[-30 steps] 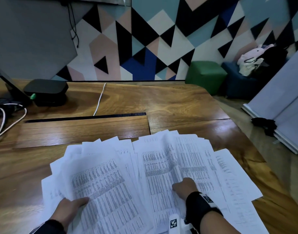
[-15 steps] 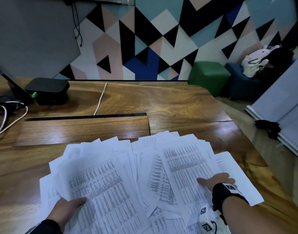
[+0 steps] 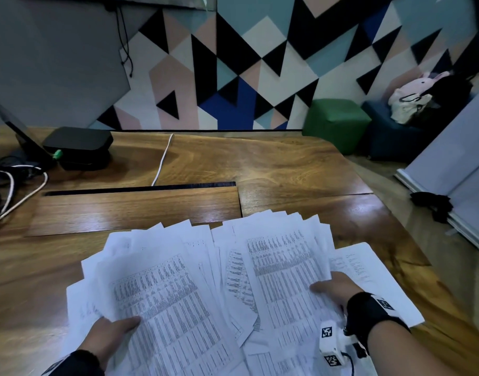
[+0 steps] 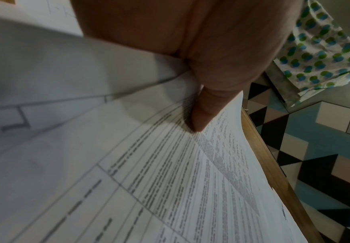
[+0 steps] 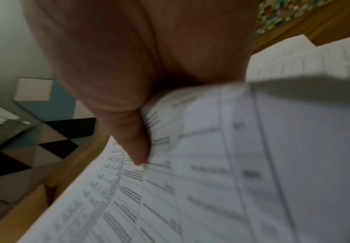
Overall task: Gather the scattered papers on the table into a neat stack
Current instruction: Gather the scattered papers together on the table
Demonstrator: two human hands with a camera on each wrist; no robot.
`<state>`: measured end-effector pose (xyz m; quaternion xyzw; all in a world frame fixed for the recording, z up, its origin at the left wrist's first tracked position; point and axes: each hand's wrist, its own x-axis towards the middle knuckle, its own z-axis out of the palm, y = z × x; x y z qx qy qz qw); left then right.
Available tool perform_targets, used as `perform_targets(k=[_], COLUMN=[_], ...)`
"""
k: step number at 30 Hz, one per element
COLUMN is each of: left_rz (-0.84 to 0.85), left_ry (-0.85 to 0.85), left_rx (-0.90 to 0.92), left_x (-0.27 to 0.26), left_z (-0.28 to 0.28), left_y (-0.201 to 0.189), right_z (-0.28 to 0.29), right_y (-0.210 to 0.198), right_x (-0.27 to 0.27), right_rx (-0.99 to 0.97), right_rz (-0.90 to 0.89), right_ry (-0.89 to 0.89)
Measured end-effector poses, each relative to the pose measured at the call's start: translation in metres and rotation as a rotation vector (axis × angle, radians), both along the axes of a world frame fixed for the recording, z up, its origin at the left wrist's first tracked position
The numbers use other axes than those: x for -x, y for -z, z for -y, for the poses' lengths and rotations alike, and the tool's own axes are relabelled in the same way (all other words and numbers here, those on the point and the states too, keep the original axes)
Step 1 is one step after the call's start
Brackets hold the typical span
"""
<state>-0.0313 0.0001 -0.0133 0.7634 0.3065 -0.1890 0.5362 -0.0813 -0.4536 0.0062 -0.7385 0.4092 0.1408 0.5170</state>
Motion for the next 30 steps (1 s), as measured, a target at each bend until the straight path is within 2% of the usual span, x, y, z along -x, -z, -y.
perform_targets(k=[3,6,9,12,15,17,19,23,26,29,30], left_rz=[0.011,-0.005,-0.009,-0.025,-0.045,-0.063,-0.092,-0.099,-0.104,-0.107,-0.116], left_ry=[0.015,0.028,0.037,0.02,0.037,0.023,0.024,0.017,0.021,-0.023,-0.01], left_rx=[0.014,0.025,0.038,0.033,0.021,0.037,0.06,0.139,0.197,0.288,0.31], left_x=[-0.002,-0.007,-0.011,-0.013,-0.013,-0.013,-0.011,-0.01,-0.013,-0.017,-0.014], left_z=[0.002,0.001,0.001,0.003,0.008,0.012,0.017,0.028,0.03,0.024,0.029], left_y=[-0.005,-0.005,-0.003,0.001,0.007,0.011,0.011,0.01,0.019,0.036,0.027], right_z=[-0.002,0.004,0.016,0.024,0.026,0.017,0.001,-0.041,-0.072,-0.093,-0.097], right_y=[-0.027,-0.06,-0.088,-0.1,-0.089,-0.074,-0.05,-0.016,-0.012,-0.006,-0.005], right_x=[-0.008,-0.02,-0.028,-0.03,-0.028,-0.026,-0.025,-0.016,-0.013,-0.013,-0.013], right_rx=[0.115,0.096,-0.128,-0.424,-0.678,-0.766,-0.73,-0.43,-0.131,-0.037,-0.033], right_rz=[0.169,0.394,0.597,0.704,0.64,0.556,0.499,0.405,0.251,0.141,0.096], right_ry=[-0.006,0.102,0.292,0.418,0.419,0.431,0.457,0.411,0.211,0.034,-0.035])
